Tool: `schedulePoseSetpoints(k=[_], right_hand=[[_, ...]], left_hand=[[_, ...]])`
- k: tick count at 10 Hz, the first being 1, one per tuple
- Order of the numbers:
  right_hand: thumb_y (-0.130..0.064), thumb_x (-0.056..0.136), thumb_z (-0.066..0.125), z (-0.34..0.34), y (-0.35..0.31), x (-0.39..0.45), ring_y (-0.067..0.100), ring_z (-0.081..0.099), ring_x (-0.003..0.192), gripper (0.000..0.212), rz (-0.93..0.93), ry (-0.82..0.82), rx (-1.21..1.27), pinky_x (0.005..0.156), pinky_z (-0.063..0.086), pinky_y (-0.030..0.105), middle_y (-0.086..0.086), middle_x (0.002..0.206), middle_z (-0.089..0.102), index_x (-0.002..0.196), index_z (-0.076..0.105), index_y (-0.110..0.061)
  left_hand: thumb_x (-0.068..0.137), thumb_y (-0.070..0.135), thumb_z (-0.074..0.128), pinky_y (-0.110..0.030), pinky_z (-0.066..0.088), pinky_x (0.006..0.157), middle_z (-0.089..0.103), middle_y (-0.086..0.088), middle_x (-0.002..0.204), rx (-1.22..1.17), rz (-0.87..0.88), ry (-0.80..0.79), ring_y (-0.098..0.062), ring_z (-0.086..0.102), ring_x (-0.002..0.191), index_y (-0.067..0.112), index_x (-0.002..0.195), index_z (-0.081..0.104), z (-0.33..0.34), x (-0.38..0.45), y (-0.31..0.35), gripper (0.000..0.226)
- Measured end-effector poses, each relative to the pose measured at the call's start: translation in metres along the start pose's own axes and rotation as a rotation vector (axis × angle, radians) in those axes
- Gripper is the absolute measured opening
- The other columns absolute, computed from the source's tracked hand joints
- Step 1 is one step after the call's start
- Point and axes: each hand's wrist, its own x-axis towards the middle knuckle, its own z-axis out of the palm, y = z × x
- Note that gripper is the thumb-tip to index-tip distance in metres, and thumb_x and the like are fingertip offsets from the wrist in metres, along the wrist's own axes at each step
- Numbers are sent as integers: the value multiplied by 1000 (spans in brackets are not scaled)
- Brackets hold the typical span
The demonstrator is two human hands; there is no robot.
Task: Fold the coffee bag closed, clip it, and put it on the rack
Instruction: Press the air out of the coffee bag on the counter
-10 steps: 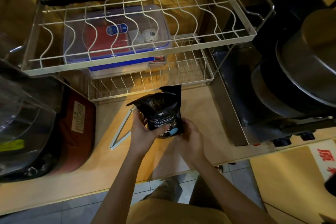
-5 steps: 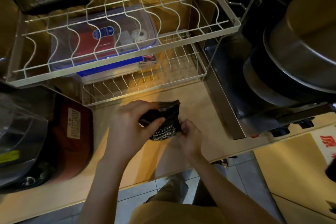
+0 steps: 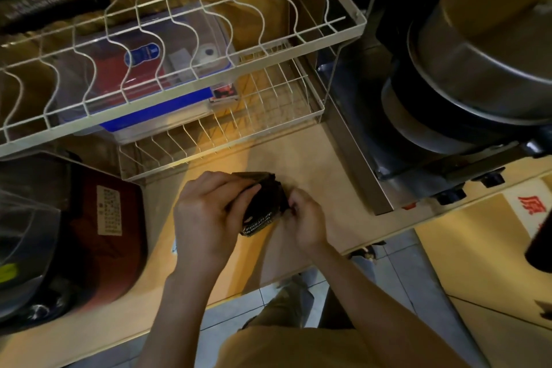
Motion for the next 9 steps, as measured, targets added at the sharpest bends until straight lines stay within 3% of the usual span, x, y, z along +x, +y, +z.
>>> schedulePoseSetpoints(k=[1,2,3,4,5,6,7,8,9], right_hand=[[2,80,52,0,-4,2,13,41,76,10,-1,15,-27,71,37,28,2,83,46,87,58,-2],[3,76,53,2,-5,1,13,40,75,9,-22,65,-16,67,32,21,1,82,45,81,54,-4],[4,68,56,9,-3,-3,16,42,70,13,-16,141,-25,60,30,23,4,78,48,73,48,-6],[4,70,56,5,-1,4,19,47,71,18,16,59,4,61,38,29,6,76,53,69,52,-13],[12,72,57,-17,2,20,11,53,67,26,96,-205,202,61,40,16,6,72,58,69,65,-12],[16,71,55,-30,2,32,-12,55,54,21,181,-89,360,54,39,2,-2,66,60,79,69,2],[16,71,61,-26,-4,38,-12,57,70,26,68,-51,324,65,44,3,9,88,66,91,69,1],[12,67,61,-17,-6,39,20,62,97,37,-130,-138,114,88,49,28,16,105,68,100,69,-3],[11,66,57,-15,-8,38,29,62,96,34,-145,-177,31,85,49,36,15,98,70,92,71,-6]], left_hand=[[78,15,63,-20,46,66,61,3,77,-86,-149,60,-8,56,74,5,81,71,4,-4,-3,14],[77,12,64,-10,43,66,62,2,77,-175,-262,123,-7,56,74,8,84,71,4,-5,0,11],[78,18,65,-11,46,70,62,5,76,-219,-280,137,-8,59,74,19,88,66,5,-8,-1,10],[77,24,61,-43,53,83,60,17,80,-251,-258,90,-4,60,78,23,88,65,6,-10,2,12],[77,27,60,-35,54,77,61,19,85,-272,-222,44,-2,60,81,28,88,64,1,-13,0,12],[75,26,61,-15,49,70,63,25,83,-351,-263,42,-1,61,81,33,85,64,-5,-18,-3,12],[74,27,62,-7,45,70,66,29,84,-421,-318,41,1,62,81,36,84,64,-3,-24,-3,14],[74,26,62,-6,45,71,66,32,84,-443,-337,57,2,62,82,35,84,64,0,-28,0,14],[73,25,61,-5,45,69,65,35,82,-480,-385,96,5,62,81,33,84,64,1,-30,0,14]])
